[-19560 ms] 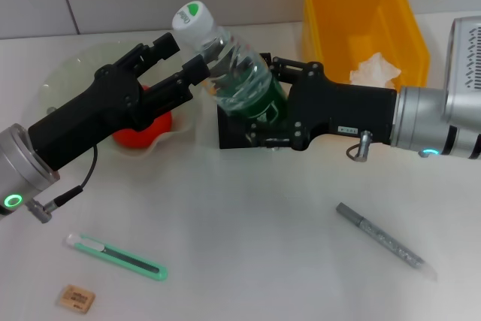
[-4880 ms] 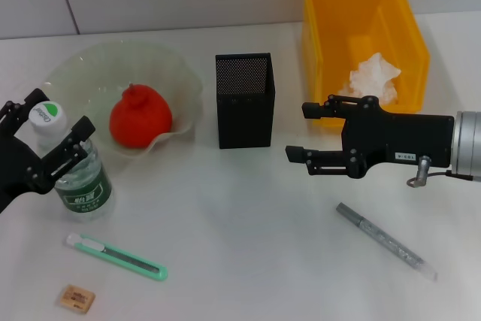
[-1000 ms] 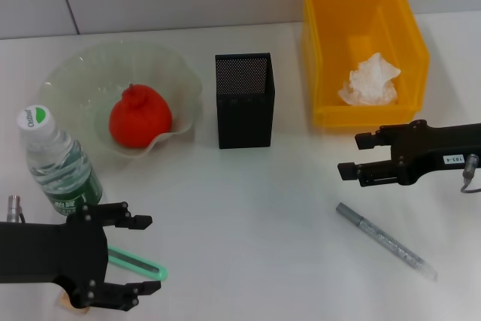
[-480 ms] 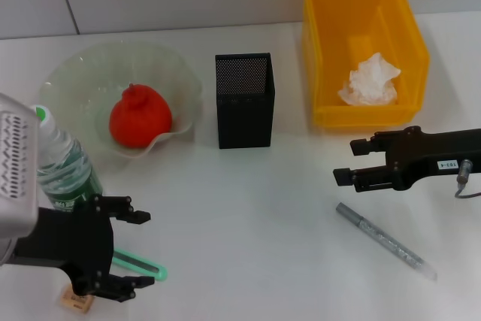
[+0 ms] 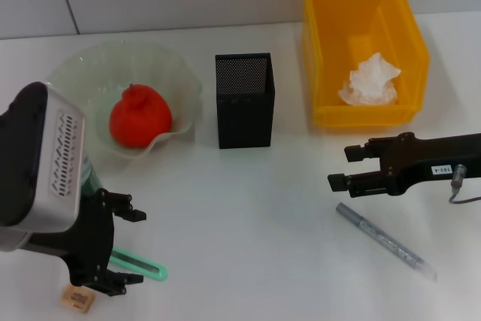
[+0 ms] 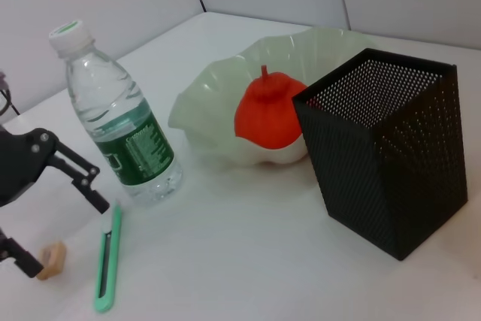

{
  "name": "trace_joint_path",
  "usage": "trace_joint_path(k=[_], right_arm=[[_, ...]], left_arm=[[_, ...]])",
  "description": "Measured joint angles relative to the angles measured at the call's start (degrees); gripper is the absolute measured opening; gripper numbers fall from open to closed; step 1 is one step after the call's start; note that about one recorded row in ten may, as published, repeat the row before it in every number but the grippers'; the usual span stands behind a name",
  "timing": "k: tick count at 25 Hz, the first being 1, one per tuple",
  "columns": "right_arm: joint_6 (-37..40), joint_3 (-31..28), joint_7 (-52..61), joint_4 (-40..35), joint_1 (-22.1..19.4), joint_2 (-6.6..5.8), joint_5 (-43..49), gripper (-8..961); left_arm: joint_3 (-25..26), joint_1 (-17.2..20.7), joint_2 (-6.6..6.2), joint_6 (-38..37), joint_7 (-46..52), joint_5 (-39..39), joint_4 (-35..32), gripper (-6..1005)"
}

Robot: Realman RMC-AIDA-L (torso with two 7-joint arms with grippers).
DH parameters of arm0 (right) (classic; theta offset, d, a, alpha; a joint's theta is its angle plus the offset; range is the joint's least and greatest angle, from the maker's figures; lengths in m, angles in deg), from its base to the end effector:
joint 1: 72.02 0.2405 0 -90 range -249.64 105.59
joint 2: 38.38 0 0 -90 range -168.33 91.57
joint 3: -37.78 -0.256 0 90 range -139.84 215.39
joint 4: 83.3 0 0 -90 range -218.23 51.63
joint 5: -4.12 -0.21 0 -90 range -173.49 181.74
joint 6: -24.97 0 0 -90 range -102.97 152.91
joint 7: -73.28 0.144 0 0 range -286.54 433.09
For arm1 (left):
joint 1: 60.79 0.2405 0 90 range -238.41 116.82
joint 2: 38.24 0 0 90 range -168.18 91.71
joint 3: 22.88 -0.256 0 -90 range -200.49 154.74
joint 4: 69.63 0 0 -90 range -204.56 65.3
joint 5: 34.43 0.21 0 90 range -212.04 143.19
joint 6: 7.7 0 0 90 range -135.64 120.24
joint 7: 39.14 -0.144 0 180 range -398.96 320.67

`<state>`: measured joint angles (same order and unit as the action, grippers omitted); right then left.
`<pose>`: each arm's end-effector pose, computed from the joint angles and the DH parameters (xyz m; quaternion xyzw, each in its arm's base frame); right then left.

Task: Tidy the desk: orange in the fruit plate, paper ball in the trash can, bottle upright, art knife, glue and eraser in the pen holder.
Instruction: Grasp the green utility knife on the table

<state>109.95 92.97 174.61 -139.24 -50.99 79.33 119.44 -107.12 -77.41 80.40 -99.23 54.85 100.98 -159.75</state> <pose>0.2768 0.3177 0.0214 -0.9328 0.3043 0.1340 0.1391 -0.2028 0.2854 -0.0012 -0.9860 0.0776 0.1380 0.0531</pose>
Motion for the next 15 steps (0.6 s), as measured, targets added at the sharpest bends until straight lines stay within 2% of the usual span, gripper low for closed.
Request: trace_joint_path(k=[8, 10, 12, 15], right_arm=[[0.09, 0.00, -0.25, 0.24, 0.07, 0.28, 0.00, 766], [0.11, 0.00, -0.47, 0.36, 0.07, 0.37, 0.00, 767], [0.20, 0.00, -0.55, 0.45, 0.06, 0.41, -0.01, 767], [0.31, 0.01, -0.56, 0.51, 0.06, 0.42, -0.01, 767]], left_arm=[[-1.23, -2.93, 0.09, -1.97, 2.75, 4.21, -1.01, 826], [-3.10, -4.65, 0.11, -2.37, 5.29, 7.28, -1.08, 826], [-3.10, -4.65, 0.11, -2.37, 5.29, 7.28, -1.08, 826], [-6.54, -6.25, 0.11, -3.07, 7.79, 11.56, -1.07, 825]])
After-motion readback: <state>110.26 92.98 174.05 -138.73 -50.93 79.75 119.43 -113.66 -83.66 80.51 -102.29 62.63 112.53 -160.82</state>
